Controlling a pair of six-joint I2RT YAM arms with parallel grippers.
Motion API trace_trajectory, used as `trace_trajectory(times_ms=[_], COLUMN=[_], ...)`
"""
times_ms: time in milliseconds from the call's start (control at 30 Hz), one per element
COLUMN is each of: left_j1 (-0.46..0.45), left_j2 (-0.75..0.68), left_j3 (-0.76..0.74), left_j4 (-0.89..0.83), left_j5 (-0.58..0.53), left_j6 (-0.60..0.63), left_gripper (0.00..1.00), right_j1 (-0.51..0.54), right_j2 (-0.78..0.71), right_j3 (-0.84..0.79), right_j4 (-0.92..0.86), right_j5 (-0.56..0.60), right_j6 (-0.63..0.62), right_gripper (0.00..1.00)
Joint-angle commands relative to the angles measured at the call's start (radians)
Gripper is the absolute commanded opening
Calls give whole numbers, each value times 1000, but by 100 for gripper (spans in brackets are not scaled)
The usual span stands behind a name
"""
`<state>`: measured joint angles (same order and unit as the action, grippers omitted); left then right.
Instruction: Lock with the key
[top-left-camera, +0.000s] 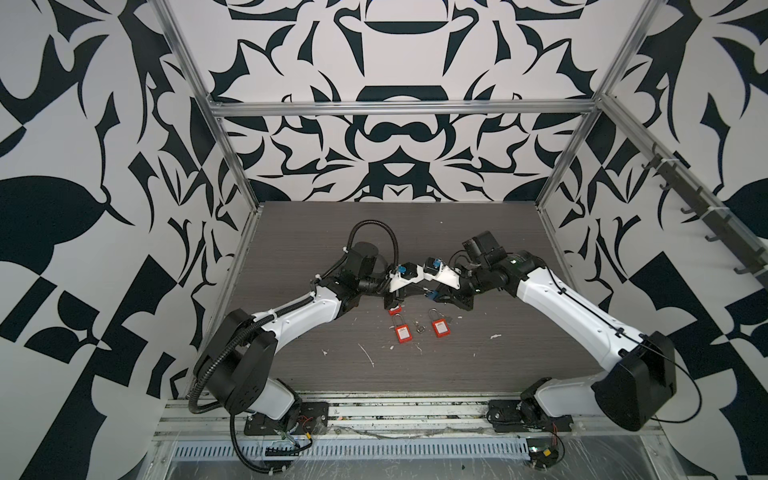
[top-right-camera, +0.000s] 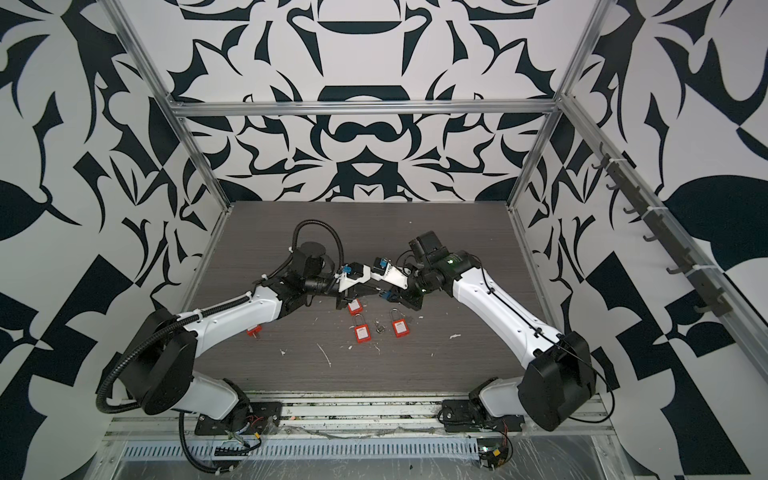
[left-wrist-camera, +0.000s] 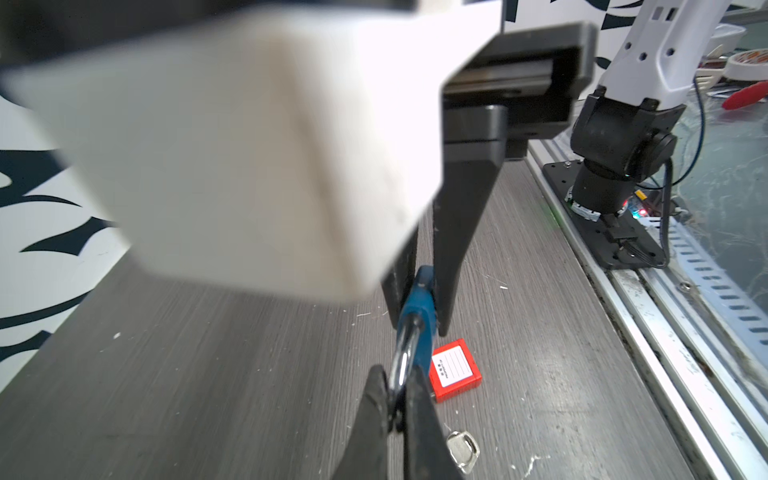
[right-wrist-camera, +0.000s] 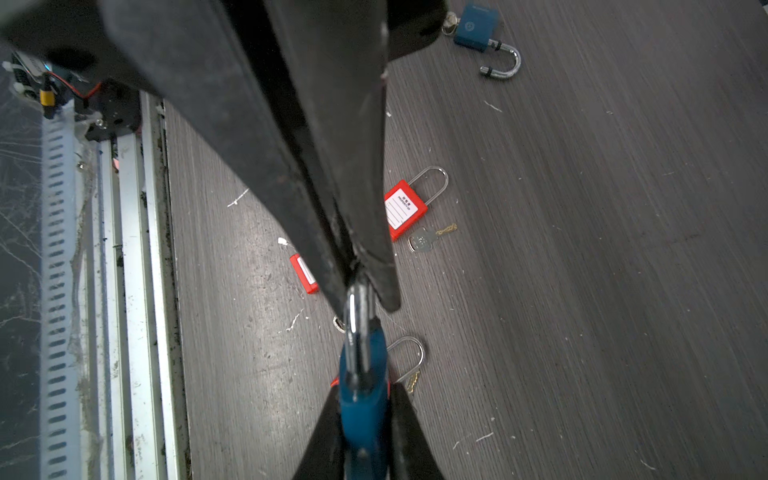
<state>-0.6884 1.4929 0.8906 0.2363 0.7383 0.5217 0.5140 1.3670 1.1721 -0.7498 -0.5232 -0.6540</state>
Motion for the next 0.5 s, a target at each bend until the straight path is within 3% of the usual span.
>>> trace_trajectory(times_ms=[0,467], left_j1=[-114,-123], left_j2=[15,102], left_j3=[-27,34], left_j4=[-54,-100], left_j5=[85,189], left_j6=[75,11], left_gripper=[0,0], right_j1=[24,32], right_j2=[-14,-36], right_j3=[138,46], right_j4=[444,679], right_j5=[-275,-111], right_j6=[89,54], right_gripper=[0,0])
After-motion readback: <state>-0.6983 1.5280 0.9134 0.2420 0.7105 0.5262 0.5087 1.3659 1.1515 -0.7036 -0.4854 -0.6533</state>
